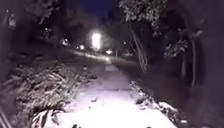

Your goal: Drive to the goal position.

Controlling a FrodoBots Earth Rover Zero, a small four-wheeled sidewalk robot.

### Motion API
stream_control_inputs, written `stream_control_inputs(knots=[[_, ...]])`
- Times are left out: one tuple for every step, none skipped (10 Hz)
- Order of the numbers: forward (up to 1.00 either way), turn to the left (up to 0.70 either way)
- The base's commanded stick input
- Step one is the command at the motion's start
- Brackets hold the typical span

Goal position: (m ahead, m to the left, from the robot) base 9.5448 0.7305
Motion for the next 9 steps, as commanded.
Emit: stream_control_inputs(knots=[[0.3,0.0],[0.3,0.0],[0.3,0.0],[0.3,0.08],[0.3,0.36],[0.3,0.75],[0.3,0.75],[0.3,0.75],[0.3,0.35]])
